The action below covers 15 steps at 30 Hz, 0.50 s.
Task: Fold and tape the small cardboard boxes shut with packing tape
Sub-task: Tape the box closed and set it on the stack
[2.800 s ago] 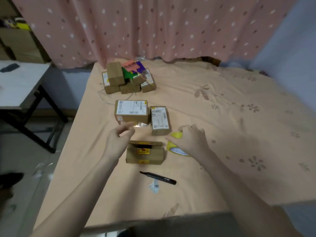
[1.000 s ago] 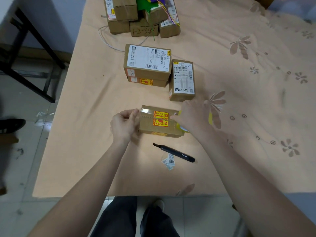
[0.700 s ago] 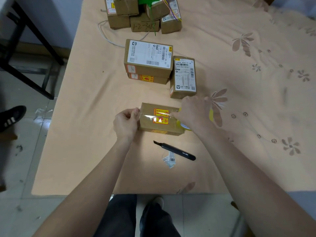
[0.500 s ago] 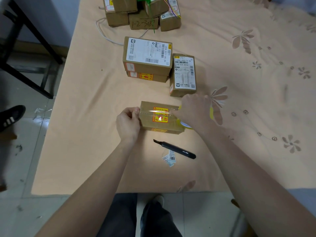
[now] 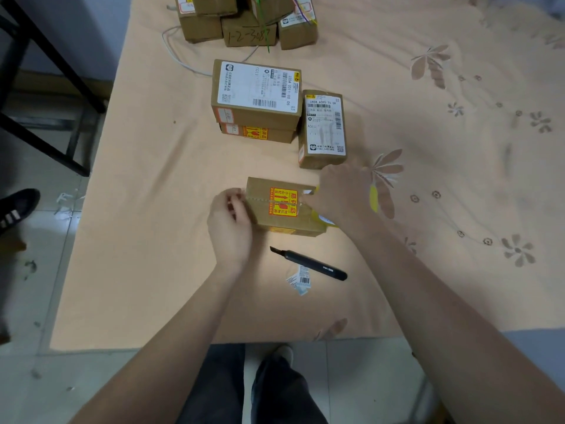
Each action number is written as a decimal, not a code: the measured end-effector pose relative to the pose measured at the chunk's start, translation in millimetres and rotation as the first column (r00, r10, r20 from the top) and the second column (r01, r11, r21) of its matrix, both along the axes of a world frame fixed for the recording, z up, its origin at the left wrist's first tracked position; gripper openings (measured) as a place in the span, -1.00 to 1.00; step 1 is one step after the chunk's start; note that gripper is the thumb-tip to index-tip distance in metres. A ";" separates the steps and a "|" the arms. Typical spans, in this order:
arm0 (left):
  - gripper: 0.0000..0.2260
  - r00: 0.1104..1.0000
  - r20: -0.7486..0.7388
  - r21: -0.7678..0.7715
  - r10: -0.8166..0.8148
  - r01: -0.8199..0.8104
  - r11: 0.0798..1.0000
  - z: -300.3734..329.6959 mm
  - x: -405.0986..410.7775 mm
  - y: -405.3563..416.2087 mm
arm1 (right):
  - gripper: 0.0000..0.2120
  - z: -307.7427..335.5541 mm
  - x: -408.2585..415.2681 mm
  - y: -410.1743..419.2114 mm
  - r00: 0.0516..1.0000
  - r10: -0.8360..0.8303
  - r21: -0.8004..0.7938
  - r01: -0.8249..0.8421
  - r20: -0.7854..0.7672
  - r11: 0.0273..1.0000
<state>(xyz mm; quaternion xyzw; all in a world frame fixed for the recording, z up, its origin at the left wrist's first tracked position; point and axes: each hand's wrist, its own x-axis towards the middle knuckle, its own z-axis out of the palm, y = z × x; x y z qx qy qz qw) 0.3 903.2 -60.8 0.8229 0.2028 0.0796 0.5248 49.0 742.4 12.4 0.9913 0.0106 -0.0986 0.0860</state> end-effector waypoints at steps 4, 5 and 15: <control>-0.57 0.978 -0.111 0.013 -0.176 0.179 0.984 4.4 -18.7 -15.7 | -0.56 -1.4 1.2 1.8 1.000 -0.002 0.049 0.001 0.014 0.999; -0.50 0.966 -0.146 0.023 -0.214 0.220 0.975 5.1 -17.1 -13.3 | -0.58 -2.0 1.3 2.3 1.000 -0.002 0.060 0.001 0.021 0.998; -0.38 0.805 -0.341 0.613 -0.484 0.582 0.535 -8.8 -1.1 -11.4 | -0.78 -1.7 0.0 6.8 0.996 0.027 0.099 -0.036 0.090 0.994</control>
